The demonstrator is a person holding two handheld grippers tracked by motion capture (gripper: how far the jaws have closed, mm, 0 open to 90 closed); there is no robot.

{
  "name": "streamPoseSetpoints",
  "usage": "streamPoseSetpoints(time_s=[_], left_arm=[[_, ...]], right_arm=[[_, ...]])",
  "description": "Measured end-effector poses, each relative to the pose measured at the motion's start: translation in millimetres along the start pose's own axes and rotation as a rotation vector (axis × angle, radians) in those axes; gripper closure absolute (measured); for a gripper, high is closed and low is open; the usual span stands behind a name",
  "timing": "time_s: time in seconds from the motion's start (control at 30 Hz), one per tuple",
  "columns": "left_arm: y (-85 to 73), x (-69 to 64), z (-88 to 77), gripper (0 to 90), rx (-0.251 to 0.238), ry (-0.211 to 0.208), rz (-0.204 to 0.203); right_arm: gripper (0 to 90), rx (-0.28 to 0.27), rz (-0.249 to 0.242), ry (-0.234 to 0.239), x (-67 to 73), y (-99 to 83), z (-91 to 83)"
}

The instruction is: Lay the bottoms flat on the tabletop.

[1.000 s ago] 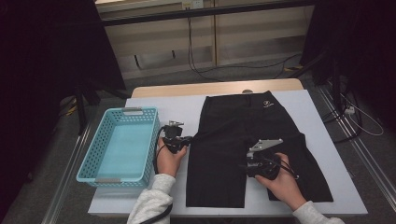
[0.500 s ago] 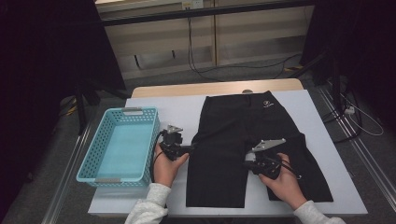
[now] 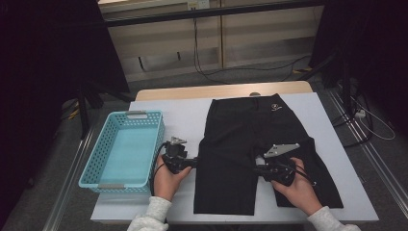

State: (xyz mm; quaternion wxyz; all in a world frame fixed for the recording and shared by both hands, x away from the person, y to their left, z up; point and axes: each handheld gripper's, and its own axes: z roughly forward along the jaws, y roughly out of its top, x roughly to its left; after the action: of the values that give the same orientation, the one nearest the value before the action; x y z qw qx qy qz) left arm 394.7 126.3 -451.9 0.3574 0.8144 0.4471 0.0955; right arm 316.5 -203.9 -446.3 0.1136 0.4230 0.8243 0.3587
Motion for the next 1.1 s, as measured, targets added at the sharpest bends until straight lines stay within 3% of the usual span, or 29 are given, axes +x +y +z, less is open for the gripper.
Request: streamPoseSetpoints(time_s=[0.17, 0.23, 0.3, 0.43, 0.6, 0.8, 0.87, 1.0, 1.1], left_arm=[[-0.7, -7.5, -0.1, 55.7, 0.016, -0.014, 0.026], [-0.6, -12.2, 1.0, 64.8, 0.022, -0.037, 0.006], [-0.1, -16.4, 1.7, 70.8, 0.039, -0.031, 0.030], [-0.8, -19.3, 3.0, 88.1, 0.049, -0.072, -0.016], [-0.6, -16.6, -1.3, 89.0, 0.078, -0.087, -0.054], [-3.4, -14.7, -5.4, 88.9, 0.083, -0.090, -0.056], [-4.2, -15.5, -4.0, 88.7, 0.081, -0.087, -0.053], [-3.8, -16.2, -3.7, 88.7, 0.083, -0.097, -0.058], [-3.8, -16.2, -2.9, 88.5, 0.084, -0.103, -0.065]], right_arm=[[65.0, -0.042, -0.039, -0.009, 6.2, 3.9, -1.2], [61.4, -0.053, -0.038, -0.016, 7.2, 5.2, -2.2], [57.6, -0.072, -0.037, -0.023, 7.1, 6.1, -3.8], [55.7, -0.093, -0.061, 0.017, 11.0, 7.9, -2.9], [54.1, -0.068, -0.113, 0.082, 27.1, 10.0, 8.0], [52.4, -0.031, -0.192, 0.189, 52.2, 11.4, 25.1], [52.6, -0.007, -0.215, 0.194, 56.2, 10.2, 31.1], [66.0, 0.004, -0.259, 0.172, 58.8, 9.3, 33.9], [85.8, 0.020, -0.253, 0.212, 58.5, 9.2, 32.7]])
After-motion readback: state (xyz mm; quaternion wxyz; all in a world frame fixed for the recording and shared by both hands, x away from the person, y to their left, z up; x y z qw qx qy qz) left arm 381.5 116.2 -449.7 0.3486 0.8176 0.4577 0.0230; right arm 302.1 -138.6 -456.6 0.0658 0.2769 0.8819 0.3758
